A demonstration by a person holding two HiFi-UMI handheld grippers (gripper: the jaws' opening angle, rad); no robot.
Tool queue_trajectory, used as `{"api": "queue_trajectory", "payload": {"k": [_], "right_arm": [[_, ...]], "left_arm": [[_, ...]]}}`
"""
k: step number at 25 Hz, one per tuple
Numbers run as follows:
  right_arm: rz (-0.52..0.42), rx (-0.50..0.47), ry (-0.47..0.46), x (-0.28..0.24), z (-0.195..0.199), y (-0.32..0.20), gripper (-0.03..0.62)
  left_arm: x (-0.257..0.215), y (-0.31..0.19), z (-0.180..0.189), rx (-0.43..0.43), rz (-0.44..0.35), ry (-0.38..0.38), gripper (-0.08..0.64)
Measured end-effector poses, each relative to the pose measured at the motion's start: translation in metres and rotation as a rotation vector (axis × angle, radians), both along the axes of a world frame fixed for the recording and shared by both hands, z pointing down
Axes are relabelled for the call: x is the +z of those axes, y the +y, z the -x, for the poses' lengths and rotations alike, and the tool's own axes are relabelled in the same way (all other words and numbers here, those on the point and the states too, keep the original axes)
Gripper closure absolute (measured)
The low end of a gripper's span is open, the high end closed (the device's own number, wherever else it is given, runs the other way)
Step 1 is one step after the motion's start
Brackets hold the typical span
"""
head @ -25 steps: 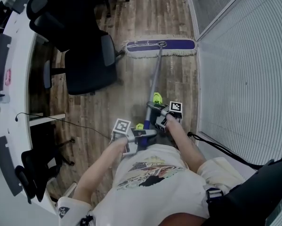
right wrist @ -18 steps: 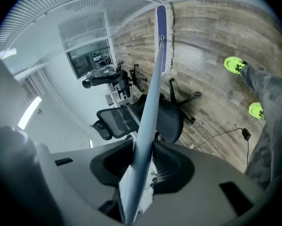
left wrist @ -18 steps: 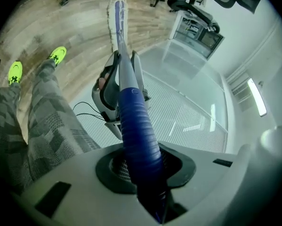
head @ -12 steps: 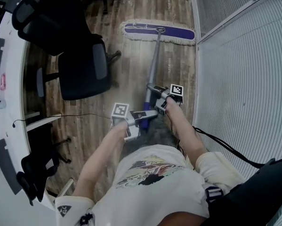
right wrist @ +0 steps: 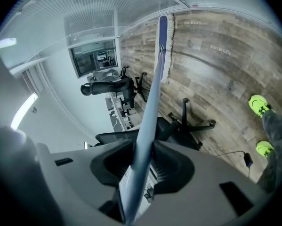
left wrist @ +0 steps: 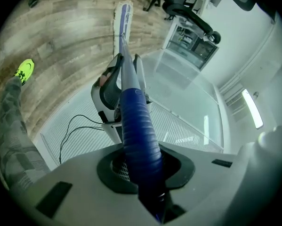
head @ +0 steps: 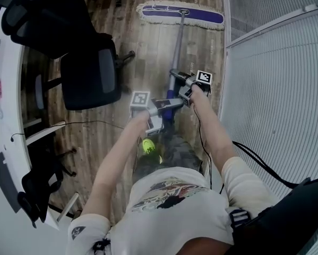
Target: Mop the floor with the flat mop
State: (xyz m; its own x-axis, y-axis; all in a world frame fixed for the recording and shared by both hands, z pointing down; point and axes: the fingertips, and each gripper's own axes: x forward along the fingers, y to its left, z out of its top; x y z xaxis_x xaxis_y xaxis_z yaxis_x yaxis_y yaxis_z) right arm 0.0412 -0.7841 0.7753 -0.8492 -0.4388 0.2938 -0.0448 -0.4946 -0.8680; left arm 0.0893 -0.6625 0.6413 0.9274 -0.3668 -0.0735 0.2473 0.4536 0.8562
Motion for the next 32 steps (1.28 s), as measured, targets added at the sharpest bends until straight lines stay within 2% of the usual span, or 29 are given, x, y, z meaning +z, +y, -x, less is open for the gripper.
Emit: {"api": "queue_trajectory", "payload": {"k": [6,12,21,27,32], "right_arm": [[0.026,0.028,0.011,0.011,0.000,0.029,0.463],[0.025,0.026,0.004,0.000,0.014,0.093,0.463],[0.046,0.020,0.010,-0.019,0.042,0.265,0.463],[0.052,0.082,0.004,-0.029,0.052,0.413,0.463],[0.069,0.061,0.011,-0.028,0.057,0.458,0.463]], "left_arm": [[0.012,0.030,0.001,-0.005,0.030,-0.005,0.500],[0.002,0.097,0.011,0.080,0.033,-0.002,0.502],[-0.023,0.269,0.037,0.172,0.046,0.007,0.503],[-0.036,0.420,0.047,0.249,0.036,0.003,0.503],[-0.038,0.464,0.054,0.261,0.053,-0.008,0.503]]}}
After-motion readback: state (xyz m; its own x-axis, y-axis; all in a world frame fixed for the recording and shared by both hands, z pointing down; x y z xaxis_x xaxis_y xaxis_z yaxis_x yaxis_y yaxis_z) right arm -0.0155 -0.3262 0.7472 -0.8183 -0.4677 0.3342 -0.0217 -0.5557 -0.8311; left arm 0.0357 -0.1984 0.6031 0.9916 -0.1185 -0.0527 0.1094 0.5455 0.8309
